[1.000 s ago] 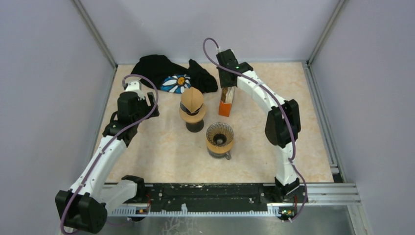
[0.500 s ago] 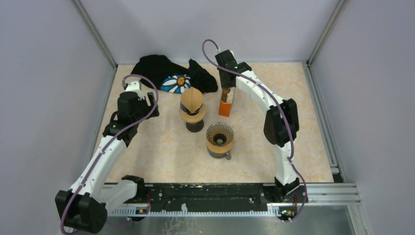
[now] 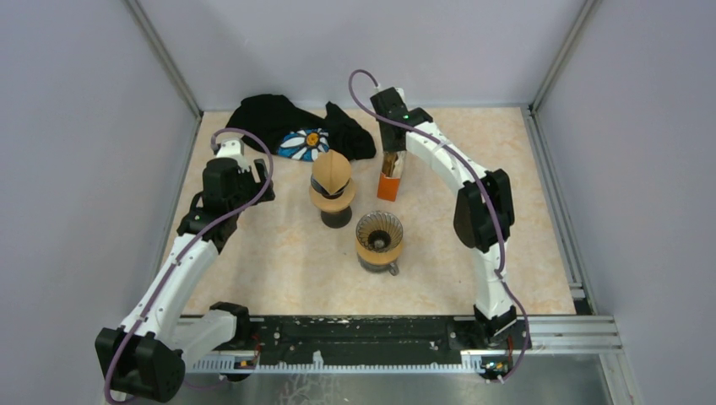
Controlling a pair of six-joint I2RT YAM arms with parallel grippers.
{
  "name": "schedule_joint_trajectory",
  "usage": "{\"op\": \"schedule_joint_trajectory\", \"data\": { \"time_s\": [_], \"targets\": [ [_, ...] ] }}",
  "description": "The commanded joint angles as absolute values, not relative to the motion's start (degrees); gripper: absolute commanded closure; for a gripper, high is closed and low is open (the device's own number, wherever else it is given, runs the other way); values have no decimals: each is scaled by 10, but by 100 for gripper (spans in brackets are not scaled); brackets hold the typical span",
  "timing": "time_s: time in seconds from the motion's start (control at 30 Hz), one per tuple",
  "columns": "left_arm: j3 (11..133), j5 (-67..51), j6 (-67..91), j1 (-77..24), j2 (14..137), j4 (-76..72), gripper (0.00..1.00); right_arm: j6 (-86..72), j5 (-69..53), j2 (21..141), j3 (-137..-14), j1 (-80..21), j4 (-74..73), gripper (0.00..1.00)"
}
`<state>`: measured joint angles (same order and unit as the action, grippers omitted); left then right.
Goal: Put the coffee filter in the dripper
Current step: Pick up the coffee filter from the coffee filter holder.
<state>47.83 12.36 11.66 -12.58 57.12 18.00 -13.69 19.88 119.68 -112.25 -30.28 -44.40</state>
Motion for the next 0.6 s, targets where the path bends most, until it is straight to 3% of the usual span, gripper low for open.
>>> {"op": "schedule_joint_trajectory", "data": {
  "time_s": [0.0, 0.57],
  "targets": [
    [474, 118, 107, -122, 570, 167, 16, -141, 229, 1198, -1156, -310, -443, 98],
    [474, 119, 107, -122, 571, 167, 16, -141, 218, 1133, -1176, -310, -458, 100]
  ]
}}
